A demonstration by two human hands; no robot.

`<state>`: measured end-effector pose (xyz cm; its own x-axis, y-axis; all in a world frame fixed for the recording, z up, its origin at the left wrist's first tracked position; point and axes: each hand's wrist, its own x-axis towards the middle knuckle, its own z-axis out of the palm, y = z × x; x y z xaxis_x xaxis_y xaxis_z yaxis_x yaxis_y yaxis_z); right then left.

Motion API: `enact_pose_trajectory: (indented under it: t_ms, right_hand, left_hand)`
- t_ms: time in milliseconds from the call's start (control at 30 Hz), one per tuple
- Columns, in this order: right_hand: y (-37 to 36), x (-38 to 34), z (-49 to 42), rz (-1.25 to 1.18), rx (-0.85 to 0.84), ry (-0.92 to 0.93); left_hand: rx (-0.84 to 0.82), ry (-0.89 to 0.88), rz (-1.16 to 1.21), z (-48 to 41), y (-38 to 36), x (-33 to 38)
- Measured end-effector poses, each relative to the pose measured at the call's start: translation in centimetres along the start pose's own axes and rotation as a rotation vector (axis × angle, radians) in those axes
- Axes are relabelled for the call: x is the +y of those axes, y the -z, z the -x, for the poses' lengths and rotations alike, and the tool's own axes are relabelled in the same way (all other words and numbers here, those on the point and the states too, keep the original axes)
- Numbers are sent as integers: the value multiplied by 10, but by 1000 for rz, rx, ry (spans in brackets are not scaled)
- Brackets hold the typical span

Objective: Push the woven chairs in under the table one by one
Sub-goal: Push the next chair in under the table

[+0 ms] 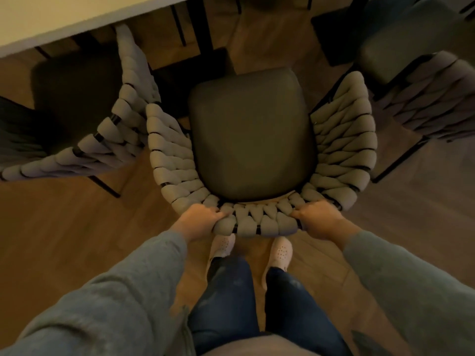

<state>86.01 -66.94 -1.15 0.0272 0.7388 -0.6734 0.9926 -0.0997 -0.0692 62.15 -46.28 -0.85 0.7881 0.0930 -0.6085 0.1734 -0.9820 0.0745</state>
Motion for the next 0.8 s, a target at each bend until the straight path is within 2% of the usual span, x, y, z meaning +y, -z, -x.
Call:
enact_pose_trajectory:
  t_ms: [367,667,800]
  right_hand:
    - [34,65,-30,61,-4,9]
    - [77,110,-77,118,59,40]
    - [82,133,-86,136,48,62]
  left_hand:
    - [-47,161,46,-46,39,3]
    - [-76,194,119,-83,78,-30]
    - [-54,184,220,-96,85,-35]
